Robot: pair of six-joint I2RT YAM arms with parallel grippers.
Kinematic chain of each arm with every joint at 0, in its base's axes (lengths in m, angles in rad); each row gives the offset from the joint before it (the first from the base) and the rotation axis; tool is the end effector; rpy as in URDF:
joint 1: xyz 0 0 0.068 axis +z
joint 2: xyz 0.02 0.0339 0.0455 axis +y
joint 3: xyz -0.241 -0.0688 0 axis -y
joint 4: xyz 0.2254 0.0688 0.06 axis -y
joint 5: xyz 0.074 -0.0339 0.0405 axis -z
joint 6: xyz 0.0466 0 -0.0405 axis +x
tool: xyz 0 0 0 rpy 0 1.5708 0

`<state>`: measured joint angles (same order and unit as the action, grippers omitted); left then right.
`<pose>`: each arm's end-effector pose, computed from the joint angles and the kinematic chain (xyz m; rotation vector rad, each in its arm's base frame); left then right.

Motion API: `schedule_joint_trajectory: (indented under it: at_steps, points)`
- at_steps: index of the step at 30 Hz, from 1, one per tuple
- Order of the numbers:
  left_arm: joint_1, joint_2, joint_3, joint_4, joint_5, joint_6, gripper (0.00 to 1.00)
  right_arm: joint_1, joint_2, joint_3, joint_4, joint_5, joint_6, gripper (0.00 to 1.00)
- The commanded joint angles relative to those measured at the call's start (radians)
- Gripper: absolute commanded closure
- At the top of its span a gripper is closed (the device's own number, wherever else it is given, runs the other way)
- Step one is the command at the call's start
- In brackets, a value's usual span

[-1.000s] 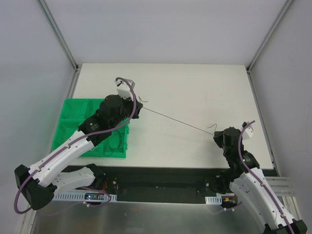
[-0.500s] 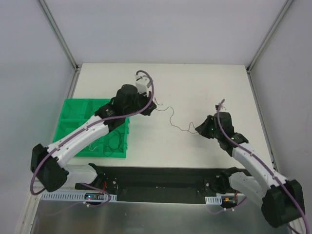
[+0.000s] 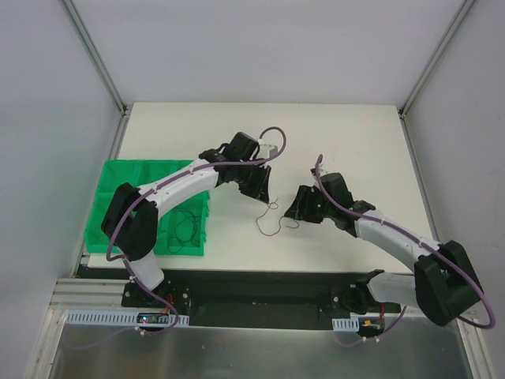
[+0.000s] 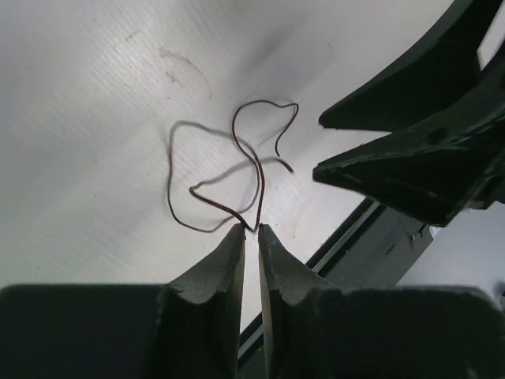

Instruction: Untangle the cables

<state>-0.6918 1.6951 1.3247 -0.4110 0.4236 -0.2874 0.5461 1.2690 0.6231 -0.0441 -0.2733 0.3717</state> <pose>0.2684 -0.2472 0.2449 0.7126 2.3746 -0.9523 0.2124 0.1438 0.1802 -0.3565 2.3285 0.7805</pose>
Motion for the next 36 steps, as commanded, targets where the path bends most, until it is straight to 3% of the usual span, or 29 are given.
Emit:
schedule_joint_trajectory:
  at_steps: [1, 6, 8, 10, 13, 19, 26, 31, 34, 36]
  points:
    - [0.006, 0.031, 0.056, -0.055, 0.136, 0.016, 0.82, -0.055, -0.175, -0.003, -0.052, 0.124, -0.034, 0.47]
    - [-0.018, 0.069, 0.064, -0.055, 0.185, 0.033, 0.49, -0.237, -0.286, 0.006, -0.149, 0.152, -0.063, 0.44]
    - [-0.043, 0.072, 0.059, -0.057, 0.138, 0.053, 0.36, -0.308, -0.295, 0.024, -0.149, 0.125, -0.083, 0.43]
    - [-0.072, 0.072, 0.057, -0.061, 0.071, 0.095, 0.13, -0.353, -0.271, 0.059, -0.146, 0.103, -0.105, 0.43]
    - [-0.118, 0.078, 0.054, -0.071, -0.052, 0.152, 0.02, -0.379, -0.194, 0.122, -0.137, 0.08, -0.138, 0.43]
    - [-0.14, 0.161, 0.074, -0.086, -0.138, 0.108, 0.01, -0.39, -0.054, 0.129, -0.036, 0.017, -0.156, 0.46]
    - [-0.143, 0.242, 0.128, -0.133, -0.361, -0.01, 0.01, -0.393, -0.097, 0.015, 0.09, 0.009, -0.139, 0.46]
    - [-0.144, 0.316, 0.157, -0.144, -0.292, -0.056, 0.01, -0.399, -0.138, -0.048, 0.158, 0.029, -0.132, 0.46]
    - [-0.144, 0.347, 0.153, -0.143, -0.238, -0.093, 0.12, -0.402, -0.154, -0.06, 0.168, 0.011, -0.12, 0.46]
    - [-0.15, 0.359, 0.149, -0.143, -0.215, -0.104, 0.3, -0.402, -0.161, -0.068, 0.179, 0.006, -0.114, 0.46]
